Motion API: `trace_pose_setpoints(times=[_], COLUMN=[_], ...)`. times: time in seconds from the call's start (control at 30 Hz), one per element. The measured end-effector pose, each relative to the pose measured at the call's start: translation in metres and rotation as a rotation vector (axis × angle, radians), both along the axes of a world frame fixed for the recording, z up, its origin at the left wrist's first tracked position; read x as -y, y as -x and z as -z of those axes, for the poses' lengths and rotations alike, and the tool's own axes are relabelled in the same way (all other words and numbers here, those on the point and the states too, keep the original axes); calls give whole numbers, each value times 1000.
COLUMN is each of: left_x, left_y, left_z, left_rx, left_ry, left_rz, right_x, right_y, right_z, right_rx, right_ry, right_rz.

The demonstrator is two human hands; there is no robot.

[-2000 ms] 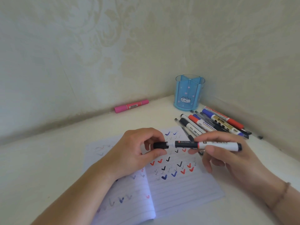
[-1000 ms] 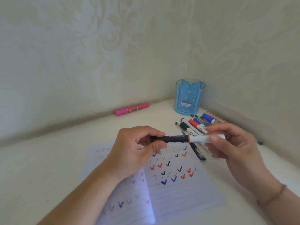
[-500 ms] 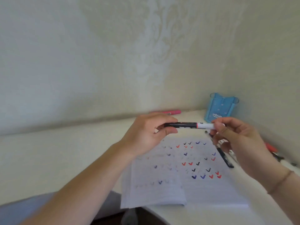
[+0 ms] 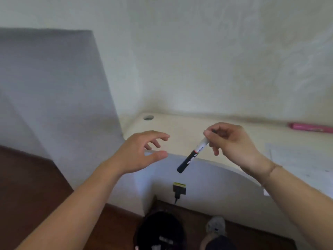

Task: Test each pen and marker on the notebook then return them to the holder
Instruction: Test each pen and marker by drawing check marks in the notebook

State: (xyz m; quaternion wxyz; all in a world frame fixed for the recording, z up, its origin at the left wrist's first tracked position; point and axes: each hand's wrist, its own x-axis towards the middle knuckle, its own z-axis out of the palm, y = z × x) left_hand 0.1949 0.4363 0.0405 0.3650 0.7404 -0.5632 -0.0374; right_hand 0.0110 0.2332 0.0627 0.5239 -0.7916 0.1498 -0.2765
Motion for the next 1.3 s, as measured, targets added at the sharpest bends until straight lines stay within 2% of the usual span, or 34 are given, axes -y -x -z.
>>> trace_pose_setpoints(times=[0.13, 0.23, 0.33, 0.47, 0.63, 0.8, 0.93, 1.03, 1.13, 1.23, 1.3], left_x=[-51, -65, -67, -52, -2, 90, 183, 256, 325, 389, 424], left_y=[-9, -13, -14, -9, 15, 53, 100, 140, 176, 195, 198], left_z=[30, 42, 45, 38, 10, -19, -35, -42, -39, -19, -7], left_rx=[-10, -24, -20, -12, 41, 22, 38, 134, 311, 448, 476], left_ry=[-91, -145, -167, -164, -81, 62, 144, 134, 0, -145, -216], left_rz=[-105, -146, -150, -145, 15, 191, 298, 341, 344, 340, 306], right_x=[-36, -49, -53, -52, -28, 35, 104, 160, 215, 260, 282], right_y=[-33, -43, -44, -34, -2, 63, 130, 175, 206, 218, 216], right_z=[26, 45, 52, 38, -10, -52, -52, -35, -9, 11, 20], right_rx=[-200, -380, -451, -394, -169, -1, 9, -98, -342, -613, -703], right_ry=[144, 333, 414, 425, 285, 153, 93, 99, 278, 427, 482], right_rz=[-117, -138, -130, -110, -4, 202, 433, 612, 758, 765, 738])
